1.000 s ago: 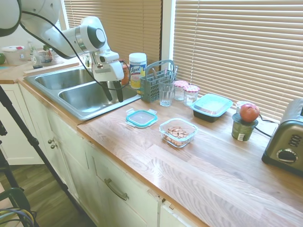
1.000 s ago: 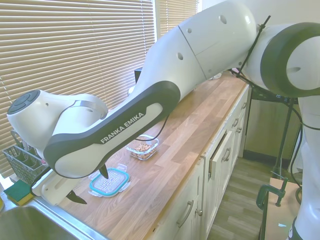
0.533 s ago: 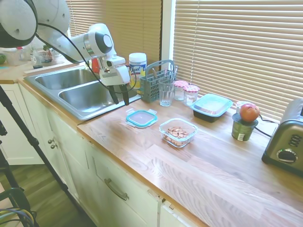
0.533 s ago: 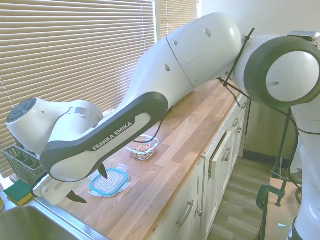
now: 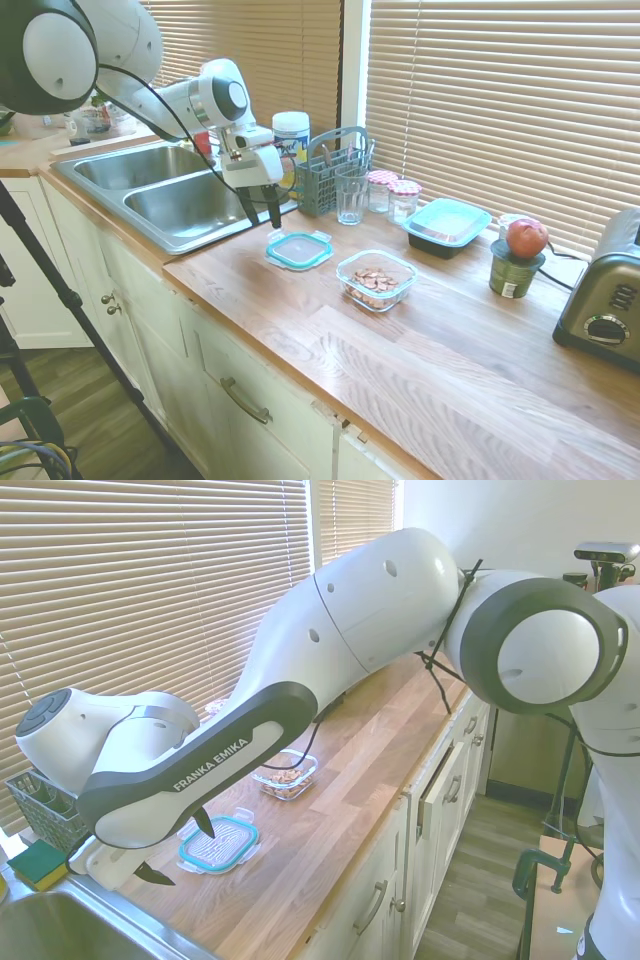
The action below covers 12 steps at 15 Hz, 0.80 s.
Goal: Cover the lid of the food container
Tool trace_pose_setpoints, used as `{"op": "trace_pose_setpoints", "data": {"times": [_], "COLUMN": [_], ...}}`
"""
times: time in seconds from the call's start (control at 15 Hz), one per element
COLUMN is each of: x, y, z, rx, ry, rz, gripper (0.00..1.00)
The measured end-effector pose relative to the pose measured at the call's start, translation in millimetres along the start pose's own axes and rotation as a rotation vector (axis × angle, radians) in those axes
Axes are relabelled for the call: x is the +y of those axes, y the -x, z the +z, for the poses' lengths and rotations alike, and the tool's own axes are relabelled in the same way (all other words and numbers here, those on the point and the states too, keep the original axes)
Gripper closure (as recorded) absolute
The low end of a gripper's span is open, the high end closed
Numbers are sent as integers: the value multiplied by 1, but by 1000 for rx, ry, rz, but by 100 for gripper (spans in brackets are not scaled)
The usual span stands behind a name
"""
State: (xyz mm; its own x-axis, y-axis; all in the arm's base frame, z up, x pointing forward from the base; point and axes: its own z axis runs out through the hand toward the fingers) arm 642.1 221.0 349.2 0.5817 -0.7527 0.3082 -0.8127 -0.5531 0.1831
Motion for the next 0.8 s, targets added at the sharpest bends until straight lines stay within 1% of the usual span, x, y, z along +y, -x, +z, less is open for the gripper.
{"op": "trace_pose_setpoints", "data": {"times": [0.4, 0.8], "x": [-8, -9], "y": [-8, -18], "z": [10, 27], "rx": [3, 7], "ry": [7, 31], "rz": [6, 15], "gripper": [0, 0]}}
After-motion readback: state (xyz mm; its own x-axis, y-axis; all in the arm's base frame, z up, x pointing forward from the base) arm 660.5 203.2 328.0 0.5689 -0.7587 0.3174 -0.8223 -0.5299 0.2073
